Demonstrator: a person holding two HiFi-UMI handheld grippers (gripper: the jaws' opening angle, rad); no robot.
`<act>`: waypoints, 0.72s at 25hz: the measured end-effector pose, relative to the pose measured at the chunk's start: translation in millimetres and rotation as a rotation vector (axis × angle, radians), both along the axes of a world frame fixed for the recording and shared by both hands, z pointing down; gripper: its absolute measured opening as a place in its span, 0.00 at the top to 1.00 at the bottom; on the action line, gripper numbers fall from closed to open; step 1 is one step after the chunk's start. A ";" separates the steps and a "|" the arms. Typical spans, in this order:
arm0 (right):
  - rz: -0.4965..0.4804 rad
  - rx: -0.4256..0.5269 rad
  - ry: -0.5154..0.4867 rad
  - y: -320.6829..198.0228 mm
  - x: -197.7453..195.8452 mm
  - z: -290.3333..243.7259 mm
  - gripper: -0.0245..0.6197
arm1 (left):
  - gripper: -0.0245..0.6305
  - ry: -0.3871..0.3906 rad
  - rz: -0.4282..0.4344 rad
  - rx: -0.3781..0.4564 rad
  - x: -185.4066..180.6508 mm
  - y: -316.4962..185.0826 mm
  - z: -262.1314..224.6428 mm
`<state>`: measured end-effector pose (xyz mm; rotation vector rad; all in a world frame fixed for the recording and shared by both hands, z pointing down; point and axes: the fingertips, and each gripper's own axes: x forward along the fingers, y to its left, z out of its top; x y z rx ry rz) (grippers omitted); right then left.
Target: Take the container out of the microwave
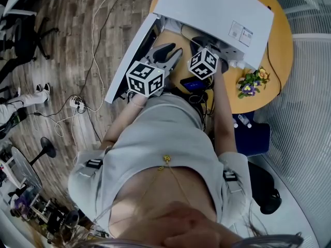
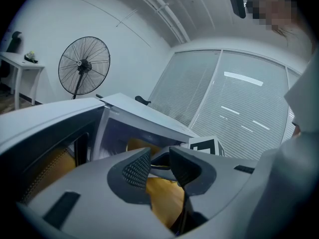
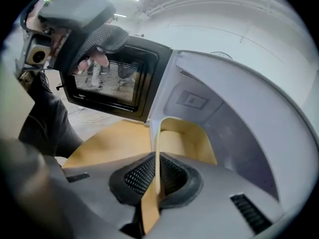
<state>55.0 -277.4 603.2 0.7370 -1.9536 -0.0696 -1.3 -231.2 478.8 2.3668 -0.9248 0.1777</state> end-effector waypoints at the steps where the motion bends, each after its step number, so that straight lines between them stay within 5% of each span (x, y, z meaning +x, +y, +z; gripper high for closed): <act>1: -0.003 0.000 -0.002 2.2 -0.3 -0.8 0.91 | 0.78 0.000 -0.004 0.001 -0.1 0.8 -0.1; 18: -0.096 0.007 -0.018 34.5 -2.8 -9.5 0.91 | 0.78 0.004 -0.105 0.005 2.7 19.1 2.0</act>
